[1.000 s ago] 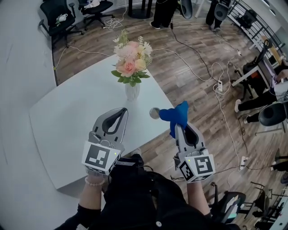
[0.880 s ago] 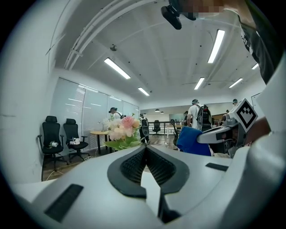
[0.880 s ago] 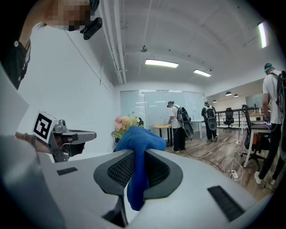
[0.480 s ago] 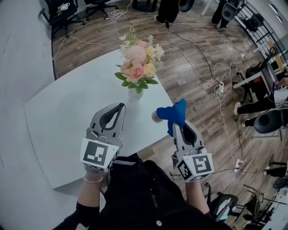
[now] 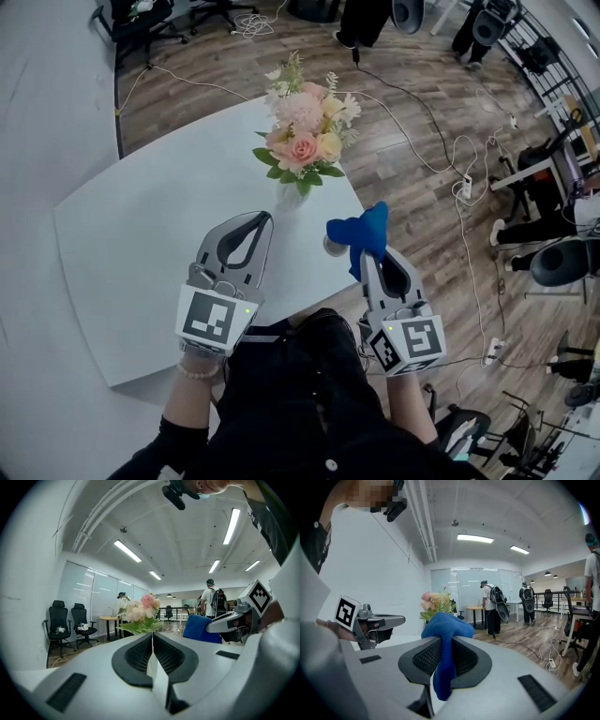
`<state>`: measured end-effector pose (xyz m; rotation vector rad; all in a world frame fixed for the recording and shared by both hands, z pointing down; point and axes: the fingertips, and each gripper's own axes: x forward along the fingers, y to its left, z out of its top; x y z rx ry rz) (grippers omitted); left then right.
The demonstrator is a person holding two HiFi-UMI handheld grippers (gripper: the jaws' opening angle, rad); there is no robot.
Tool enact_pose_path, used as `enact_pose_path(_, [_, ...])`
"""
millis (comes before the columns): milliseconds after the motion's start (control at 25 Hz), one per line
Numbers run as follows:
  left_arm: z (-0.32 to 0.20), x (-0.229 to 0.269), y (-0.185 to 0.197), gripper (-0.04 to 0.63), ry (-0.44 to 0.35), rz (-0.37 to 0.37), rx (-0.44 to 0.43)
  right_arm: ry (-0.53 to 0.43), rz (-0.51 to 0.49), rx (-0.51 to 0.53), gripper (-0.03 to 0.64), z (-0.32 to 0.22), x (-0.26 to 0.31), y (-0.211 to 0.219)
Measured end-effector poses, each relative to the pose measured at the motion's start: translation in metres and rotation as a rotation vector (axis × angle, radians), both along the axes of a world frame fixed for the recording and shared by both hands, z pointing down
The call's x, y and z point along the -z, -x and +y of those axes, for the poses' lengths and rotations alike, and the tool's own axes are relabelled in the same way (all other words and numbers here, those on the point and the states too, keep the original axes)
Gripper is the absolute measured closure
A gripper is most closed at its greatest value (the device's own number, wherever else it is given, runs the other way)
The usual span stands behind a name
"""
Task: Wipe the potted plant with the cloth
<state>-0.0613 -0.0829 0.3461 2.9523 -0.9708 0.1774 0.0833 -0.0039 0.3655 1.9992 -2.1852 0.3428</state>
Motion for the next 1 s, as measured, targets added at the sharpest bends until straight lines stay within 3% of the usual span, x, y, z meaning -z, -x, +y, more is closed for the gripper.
enact_pose_path(200, [-0.002, -0.003, -0.005, 0.580, -0.009, -0.002, -0.001, 0.007, 0.004, 0.013, 0.543, -0.006, -0.004, -0.002])
enact_pose_path(400, [-0.004, -0.006, -0.008, 0.580, -0.092, -0.017, -0.009, 0.017, -0.046, 0.030, 0.543, -0.019, -0.012, -0.008])
enact_pose_path(760, [-0.016, -0.014, -0.011, 0.574, -0.025, -0.038, 0.122, 0.037, -0.087, 0.102, 0.543, -0.044, -0.015, -0.027])
enact_pose_path(1000, [-0.027, -0.023, -0.025, 0.477, 0.033, -0.050, 0.222, 0.055, -0.092, 0.178, 0.543, -0.061, -0.017, -0.042])
